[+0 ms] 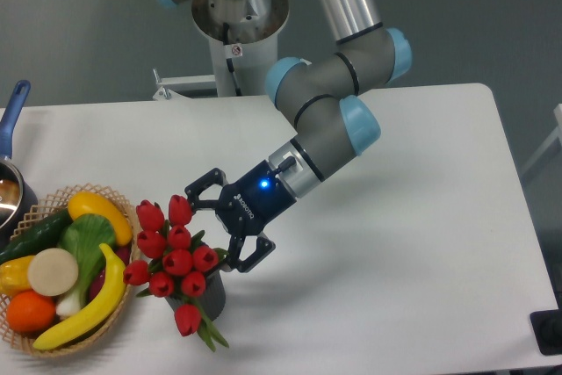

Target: Insert the flowers into the vase

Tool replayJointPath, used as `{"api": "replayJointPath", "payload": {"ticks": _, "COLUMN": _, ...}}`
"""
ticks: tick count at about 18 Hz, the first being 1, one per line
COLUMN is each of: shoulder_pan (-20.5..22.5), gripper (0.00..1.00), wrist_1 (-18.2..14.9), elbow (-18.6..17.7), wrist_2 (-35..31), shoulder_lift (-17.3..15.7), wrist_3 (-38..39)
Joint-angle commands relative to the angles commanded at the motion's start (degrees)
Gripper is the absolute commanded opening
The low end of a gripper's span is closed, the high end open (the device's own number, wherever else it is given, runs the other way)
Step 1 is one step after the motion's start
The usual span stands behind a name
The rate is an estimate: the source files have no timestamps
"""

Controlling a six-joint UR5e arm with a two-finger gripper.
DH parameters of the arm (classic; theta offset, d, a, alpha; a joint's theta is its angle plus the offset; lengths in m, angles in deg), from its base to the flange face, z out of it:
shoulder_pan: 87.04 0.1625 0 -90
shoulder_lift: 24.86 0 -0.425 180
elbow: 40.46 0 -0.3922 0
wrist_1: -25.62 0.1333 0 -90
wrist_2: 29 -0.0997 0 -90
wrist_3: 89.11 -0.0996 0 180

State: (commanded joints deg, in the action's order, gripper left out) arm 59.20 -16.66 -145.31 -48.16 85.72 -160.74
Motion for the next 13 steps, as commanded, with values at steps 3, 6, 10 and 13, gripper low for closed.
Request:
{"api": "replayJointPath", "payload": {"ticks": 3, "shoulder_pan": 3.33, "gripper": 1.00, "wrist_1": 0.09, "elbow": -3.68, "wrist_2": -0.17, "shoulder_lift": -3.95, "wrist_3": -0.87}}
{"api": "replayJointPath", "payload": {"ticks": 6, "shoulder_pan": 7.29, "gripper": 1.00, "wrist_1": 0.00, "elbow": -7.73, "wrist_2": -0.79, "shoulder_lift": -8.27, "wrist_3": -2.98}}
{"api": "replayJointPath", "payload": {"ticks": 10, "shoulder_pan": 9.41, "gripper": 1.00, "wrist_1": 0.00, "elbow": -7.13, "wrist_2": -12.88, "shoulder_lift": -10.02, "wrist_3": -3.08}}
{"api": "replayJointPath", "payload": {"ticks": 13, "shoulder_pan": 11.42, "gripper": 1.00, "wrist_1": -0.26, "elbow": -6.60, "wrist_2": -21.94, "shoulder_lift": -11.87, "wrist_3": -2.73}}
